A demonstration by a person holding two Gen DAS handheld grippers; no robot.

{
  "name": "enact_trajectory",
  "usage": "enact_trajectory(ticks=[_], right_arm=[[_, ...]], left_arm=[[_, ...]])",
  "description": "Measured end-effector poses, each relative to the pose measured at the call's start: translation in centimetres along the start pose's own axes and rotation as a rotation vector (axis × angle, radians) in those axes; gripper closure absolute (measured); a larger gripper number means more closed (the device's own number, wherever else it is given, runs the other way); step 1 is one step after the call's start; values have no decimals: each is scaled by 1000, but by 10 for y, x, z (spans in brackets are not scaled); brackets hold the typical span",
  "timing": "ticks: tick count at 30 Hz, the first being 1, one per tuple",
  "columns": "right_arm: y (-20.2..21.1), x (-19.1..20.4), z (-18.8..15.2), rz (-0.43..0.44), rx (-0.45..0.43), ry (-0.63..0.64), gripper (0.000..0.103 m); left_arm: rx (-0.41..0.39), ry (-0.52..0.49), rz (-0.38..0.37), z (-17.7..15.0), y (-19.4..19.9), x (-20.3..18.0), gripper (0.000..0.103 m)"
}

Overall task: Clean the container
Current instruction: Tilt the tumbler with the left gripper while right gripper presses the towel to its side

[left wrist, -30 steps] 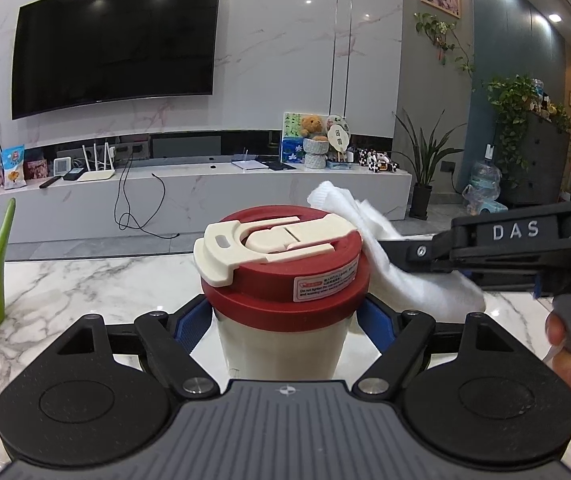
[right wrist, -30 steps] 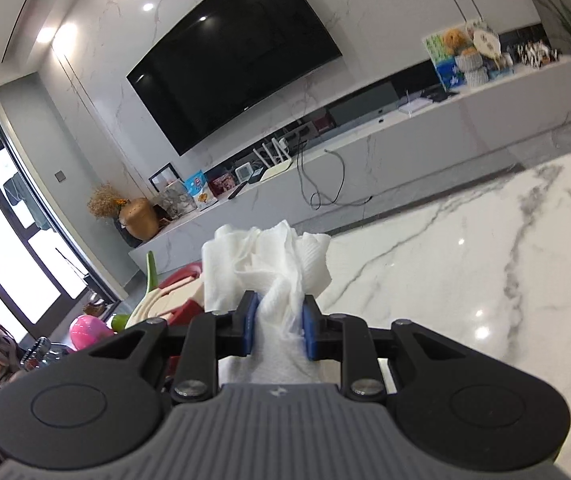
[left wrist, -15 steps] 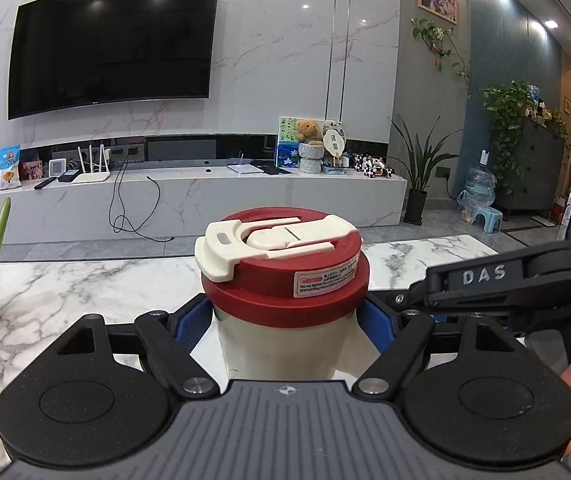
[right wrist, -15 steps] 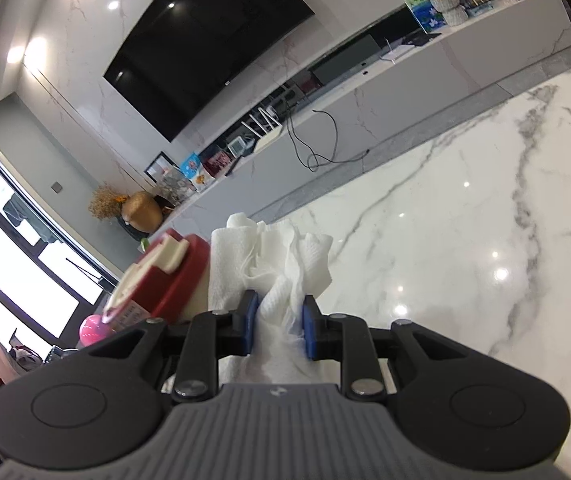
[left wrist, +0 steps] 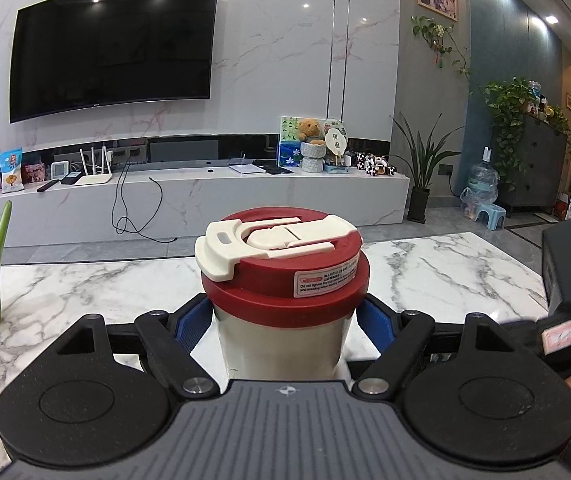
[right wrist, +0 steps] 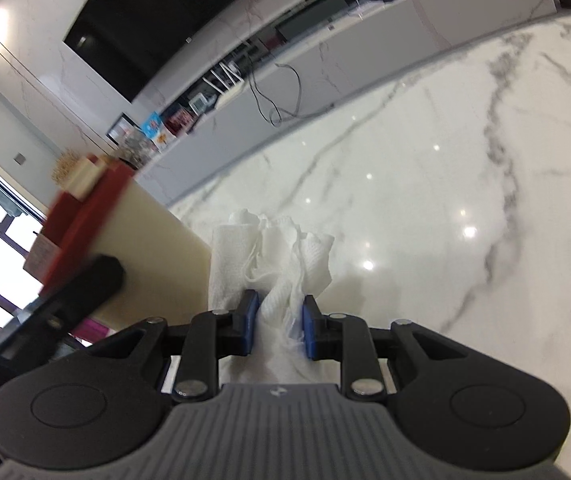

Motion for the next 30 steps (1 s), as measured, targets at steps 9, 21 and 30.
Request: enact_trajectory(ticks=[9,21,30], right_arm=[[-15,-7,-16,-62,74,90,77],[-15,-17,-23,-140,86,233,74],[-9,-18,-19,-175,72,301,51]], left_arm=[[1,0,5,1,0,-2,25],[0,3,4,-1,1,4,25],[1,0,13,-4,-1,2,25]])
Point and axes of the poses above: each gripper's, at about its wrist camera, not at the fingertips, and y roughly against the way its jaws point, x to its left, z to its top, the point moved 10 cm from there along -y, roughly the way its jaws point, and after that the axes turned 6 degrees about -z, right-handed, at the moved point
